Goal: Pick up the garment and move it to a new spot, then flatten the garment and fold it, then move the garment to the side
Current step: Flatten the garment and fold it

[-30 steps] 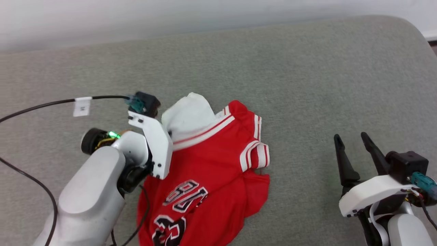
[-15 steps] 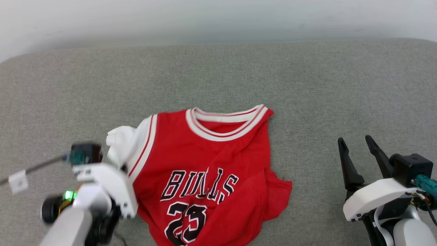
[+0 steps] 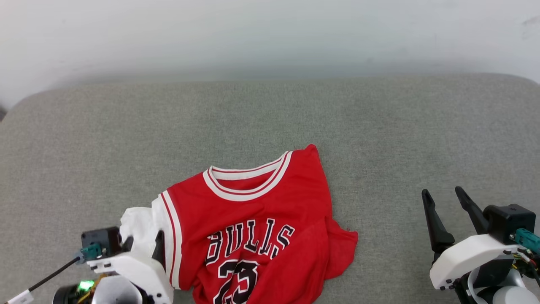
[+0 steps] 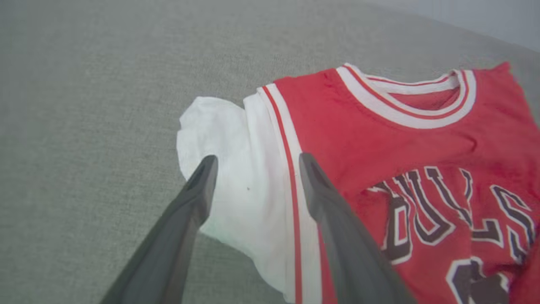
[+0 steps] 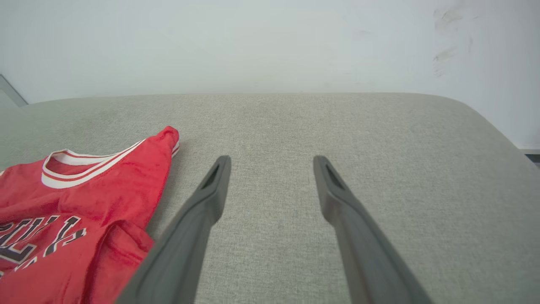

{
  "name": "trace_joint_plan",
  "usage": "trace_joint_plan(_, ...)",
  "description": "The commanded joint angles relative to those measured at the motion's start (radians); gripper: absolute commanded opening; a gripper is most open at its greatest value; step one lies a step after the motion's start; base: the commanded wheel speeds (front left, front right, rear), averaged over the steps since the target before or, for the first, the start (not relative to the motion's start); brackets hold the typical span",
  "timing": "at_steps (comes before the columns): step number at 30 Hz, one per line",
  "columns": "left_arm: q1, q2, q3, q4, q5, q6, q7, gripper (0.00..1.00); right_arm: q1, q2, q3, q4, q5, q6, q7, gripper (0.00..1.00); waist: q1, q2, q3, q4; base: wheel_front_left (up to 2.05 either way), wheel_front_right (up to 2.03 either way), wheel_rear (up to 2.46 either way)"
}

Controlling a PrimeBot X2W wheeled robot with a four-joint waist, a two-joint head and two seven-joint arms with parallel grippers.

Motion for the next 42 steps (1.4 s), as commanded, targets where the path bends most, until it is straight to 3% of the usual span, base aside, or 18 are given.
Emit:
trace_joint_plan(1, -0.02, 0.0, -0.004, -0.005, 0.015, -0.012, -0.033, 1.0, 0.01, -0.006, 0.0, -0.006, -0.007, 0.0, 0.004, 1.0, 0.0, 0.0, -0.018, -0.003, 0.0, 0.0, 0.0)
trace_joint_plan(13, -0.083, -0.047, -0.058, -0.058, 0.114, -0.067, -0.269, 1.0, 0.05, -0.005, -0.016, -0.012, 0.012, 0.0, 0.044, 1.0, 0.0, 0.0, -0.073, 0.012, 0.0, 0.0, 0.0)
trace_joint_plan(23, -0.118, -0.095, -0.088, -0.081, 0.139, -0.067, -0.343, 1.0, -0.009, -0.03, -0.08, 0.026, 0.052, 0.0, 0.127, 1.0, 0.0, 0.0, -0.02, 0.108, 0.0, 0.0, 0.0)
trace_joint_plan(30, -0.164, -0.13, -0.098, -0.072, 0.146, -0.076, -0.385, 1.0, -0.137, -0.075, -0.069, 0.095, 0.14, 0.0, 0.295, 1.0, 0.0, 0.0, 0.056, 0.194, 0.0, 0.0, 0.0)
trace_joint_plan(35, -0.19, -0.154, -0.105, -0.051, 0.147, -0.087, -0.409, 1.0, -0.213, -0.108, -0.012, 0.154, 0.232, 0.0, 0.492, 1.0, 0.0, 0.0, 0.087, 0.244, 0.0, 0.0, 0.0)
trace_joint_plan(42, -0.214, -0.181, -0.111, -0.026, 0.15, -0.103, -0.429, 1.0, -0.283, -0.109, 0.06, 0.207, 0.303, 0.0, 0.699, 1.0, 0.0, 0.0, 0.123, 0.292, 0.0, 0.0, 0.0)
